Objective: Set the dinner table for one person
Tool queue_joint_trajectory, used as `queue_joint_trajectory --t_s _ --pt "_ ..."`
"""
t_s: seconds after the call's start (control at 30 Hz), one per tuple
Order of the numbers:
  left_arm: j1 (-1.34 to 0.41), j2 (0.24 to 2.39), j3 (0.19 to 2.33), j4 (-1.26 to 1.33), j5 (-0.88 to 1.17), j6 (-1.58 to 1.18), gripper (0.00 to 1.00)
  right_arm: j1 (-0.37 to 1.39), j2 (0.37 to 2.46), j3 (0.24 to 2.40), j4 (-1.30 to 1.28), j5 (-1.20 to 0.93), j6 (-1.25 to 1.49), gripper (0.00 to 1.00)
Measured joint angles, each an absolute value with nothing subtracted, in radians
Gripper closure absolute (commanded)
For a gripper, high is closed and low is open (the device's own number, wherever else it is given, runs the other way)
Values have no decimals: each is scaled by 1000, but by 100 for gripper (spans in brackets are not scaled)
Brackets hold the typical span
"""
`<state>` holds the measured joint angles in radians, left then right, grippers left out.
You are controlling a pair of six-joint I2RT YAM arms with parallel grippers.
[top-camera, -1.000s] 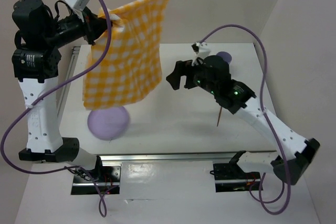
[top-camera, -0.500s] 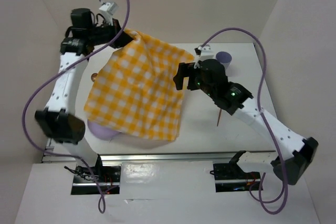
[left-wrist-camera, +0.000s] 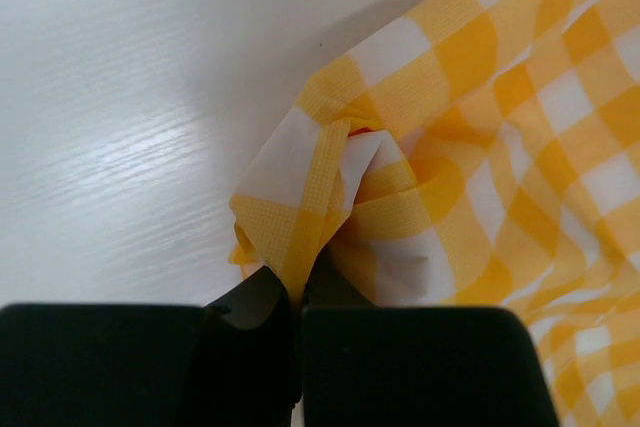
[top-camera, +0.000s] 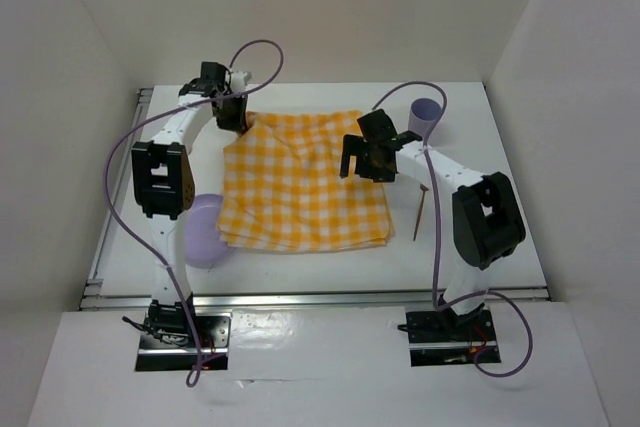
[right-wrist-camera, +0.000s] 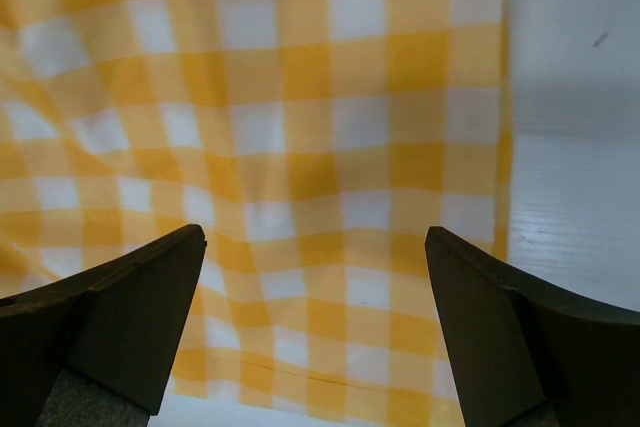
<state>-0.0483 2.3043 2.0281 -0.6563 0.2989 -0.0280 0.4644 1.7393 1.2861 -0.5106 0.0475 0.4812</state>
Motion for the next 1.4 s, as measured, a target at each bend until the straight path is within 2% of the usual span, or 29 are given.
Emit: queue_joint_trajectory --t_s 0.17,0.37,0.4,0.43,0.47,0.53,0.57,0.6,0.63,0.67,0.7,0.73,0.83,0.93,1.03,1.07,1.13,1.2,1.23,1.4 --pt "-94 2213 2027 -655 177 35 100 404 1812 1325 -560 49 492 1" --pt "-161 2208 2030 -653 65 96 88 297 1875 1325 -542 -15 432 1" --pt "-171 2212 2030 -653 52 102 84 287 1881 1316 -528 -24 424 1" --pt "-178 2217 2031 -653 41 105 69 283 1890 1311 -518 -32 417 1" --pt "-183 2222 2032 -653 31 111 60 285 1899 1306 -508 -43 412 1" --pt "-188 2245 2064 -669 7 104 38 294 1920 1303 -488 -57 405 8" --pt "-188 2264 2099 -686 -7 101 24 298 1932 1302 -478 -65 402 19" --pt "-186 2282 2135 -704 -21 95 0 300 1935 1302 -471 -65 401 25" --pt "-185 2293 2165 -718 -33 99 0 302 1936 1301 -463 -68 398 33" --pt "-185 2298 2192 -731 -45 96 0 302 1938 1301 -459 -68 396 46" --pt "-183 2298 2209 -741 -54 94 0 302 1940 1300 -459 -67 395 71" --pt "-181 2290 2221 -743 -70 93 0 300 1941 1299 -460 -65 404 80" --pt "-181 2242 2209 -747 -114 96 0 289 1932 1277 -448 -62 420 96" --pt "-198 2151 2138 -749 -137 107 0 269 1893 1238 -454 -54 411 100" --pt "-249 2065 2061 -778 -129 126 0 250 1862 1236 -493 -29 371 100" --pt "-276 2048 2038 -788 -117 131 0 246 1856 1240 -503 -22 355 96" --pt "-334 2029 1991 -806 -89 134 0 242 1847 1249 -520 -9 329 60" --pt "-392 2030 1935 -813 -85 135 0 242 1836 1253 -532 -4 298 35" --pt "-416 2038 1914 -818 -86 136 0 242 1832 1256 -540 -5 287 30" --pt "-433 2152 1937 -858 -131 127 0 242 1806 1270 -563 -12 271 21"
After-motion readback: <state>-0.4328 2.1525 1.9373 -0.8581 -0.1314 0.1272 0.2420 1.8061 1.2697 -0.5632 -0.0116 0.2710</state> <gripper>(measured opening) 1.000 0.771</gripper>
